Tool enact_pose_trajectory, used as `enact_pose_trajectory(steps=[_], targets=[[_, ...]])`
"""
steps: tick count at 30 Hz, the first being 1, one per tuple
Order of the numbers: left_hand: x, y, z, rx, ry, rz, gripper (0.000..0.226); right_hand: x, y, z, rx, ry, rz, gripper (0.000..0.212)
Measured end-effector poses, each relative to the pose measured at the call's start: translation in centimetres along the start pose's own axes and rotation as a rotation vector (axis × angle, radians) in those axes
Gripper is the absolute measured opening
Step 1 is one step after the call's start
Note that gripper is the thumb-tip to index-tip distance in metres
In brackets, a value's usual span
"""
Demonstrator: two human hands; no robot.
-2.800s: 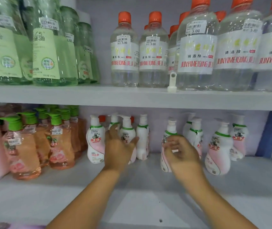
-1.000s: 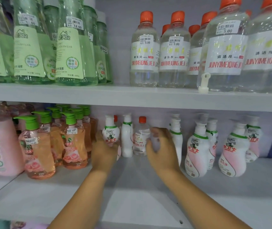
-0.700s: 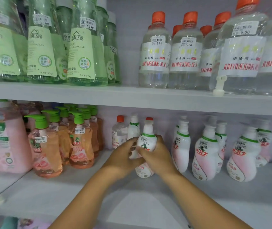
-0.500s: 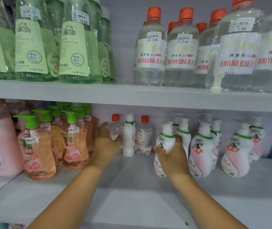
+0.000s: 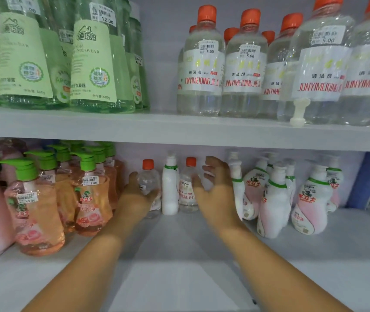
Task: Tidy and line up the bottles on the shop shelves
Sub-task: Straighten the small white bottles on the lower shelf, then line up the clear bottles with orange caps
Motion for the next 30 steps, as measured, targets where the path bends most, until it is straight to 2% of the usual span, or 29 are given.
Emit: enact_pose_trajectory(steps=[1, 3, 5, 10, 14, 18, 22, 23, 25, 26, 30], targets=[[0.5, 0.1, -0.9, -0.050, 0.002, 0.014, 0.075, -1.4, 0.9, 1.1, -0.147, -0.043, 0.025, 0.040], [1.5, 0.0, -2.9, -0.132, -0.018, -0.030, 0.067, -3.6, 3.1, 3.1, -0.421, -0.163, -0.032, 0.055], [2.3, -0.1, -4.8, -0.148, -0.081, -0.109, 0.059, -4.9, 5.0, 4.2, -0.539, -0.274, -0.112, 0.062], [3.2, -0.5, -7.6, -0.132, -0.184, -0.299, 0.059, -6.1, 5.7, 3.9, -0.514, -0.293, -0.214, 0.064], [3.4, -0.9, -7.5, -0.103, -0.247, -0.389, 0.061, -5.5, 4.0, 2.3, -0.495, -0.340, -0.433, 0.052], [4.1, -1.3, -7.7, -0.113, -0.296, -0.383, 0.066, -2.6, 0.6, -0.9, -0.427, -0.431, -0.343, 0.045], [4.5, -1.1, -9.1, -0.160, -0.386, -0.358, 0.072, 2.4, -3.0, -4.2, -0.370, -0.404, -0.201, 0.014], [4.5, -0.9, -9.8, -0.160, -0.410, -0.366, 0.073, 3.5, -3.4, -5.1, -0.392, -0.384, -0.138, 0.021], [4.2, -0.8, -11.6, -0.141, -0.460, -0.368, 0.078, 5.0, -3.8, -6.4, -0.433, -0.380, -0.067, 0.053], [3.9, -0.8, -12.5, -0.133, -0.467, -0.350, 0.080, 5.3, -3.8, -6.8, -0.454, -0.386, -0.047, 0.062], [4.1, -0.2, -15.3, -0.122, -0.370, -0.315, 0.070, 6.5, -4.8, -7.3, -0.455, -0.353, 0.032, 0.049]])
Point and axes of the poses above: each hand's wrist, its own z-axis towards the middle knuckle, its own x-axis out of the back of the hand, y = z × x, the point moved 5 cm from there along z, towards the middle knuckle, and after that the axes turned 7 degrees about x, right-handed, at the moved point
